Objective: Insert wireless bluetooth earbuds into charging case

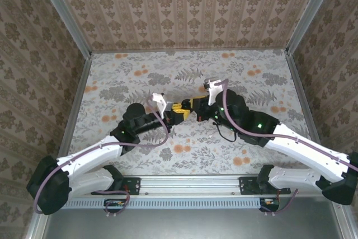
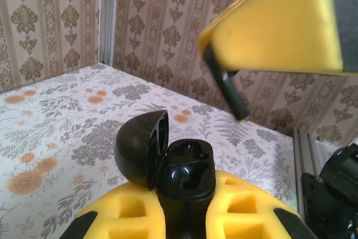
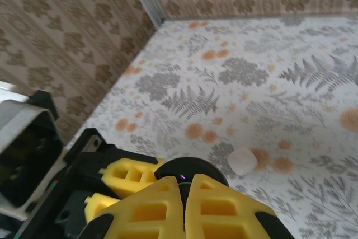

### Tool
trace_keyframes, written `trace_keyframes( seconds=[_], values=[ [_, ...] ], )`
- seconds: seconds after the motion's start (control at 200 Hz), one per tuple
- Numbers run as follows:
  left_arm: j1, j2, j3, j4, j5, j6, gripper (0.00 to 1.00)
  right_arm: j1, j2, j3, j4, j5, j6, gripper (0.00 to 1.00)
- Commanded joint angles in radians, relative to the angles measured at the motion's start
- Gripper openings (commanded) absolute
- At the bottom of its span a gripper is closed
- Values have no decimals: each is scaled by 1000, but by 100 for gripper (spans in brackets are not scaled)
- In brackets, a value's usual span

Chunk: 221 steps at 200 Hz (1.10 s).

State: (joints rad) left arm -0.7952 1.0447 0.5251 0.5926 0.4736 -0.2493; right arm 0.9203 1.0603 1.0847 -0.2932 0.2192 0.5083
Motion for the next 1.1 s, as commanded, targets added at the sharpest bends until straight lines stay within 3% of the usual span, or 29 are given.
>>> trace_keyframes(
  seconds=[0.0, 0.17, 0.395, 1.1],
  values=[
    [25, -47, 0, 85, 98, -56, 0, -42, -33, -29, 87, -153, -44, 7],
    [40, -73, -6, 113, 157, -86, 0, -97, -34, -65, 181, -345, -27, 7],
    [49, -71, -1, 159, 227, -141, 0, -107, -23, -76, 250, -436, -45, 7],
    [74, -37, -10, 303, 255, -261, 0, -107, -104, -144, 319, -407, -160, 6]
  ],
)
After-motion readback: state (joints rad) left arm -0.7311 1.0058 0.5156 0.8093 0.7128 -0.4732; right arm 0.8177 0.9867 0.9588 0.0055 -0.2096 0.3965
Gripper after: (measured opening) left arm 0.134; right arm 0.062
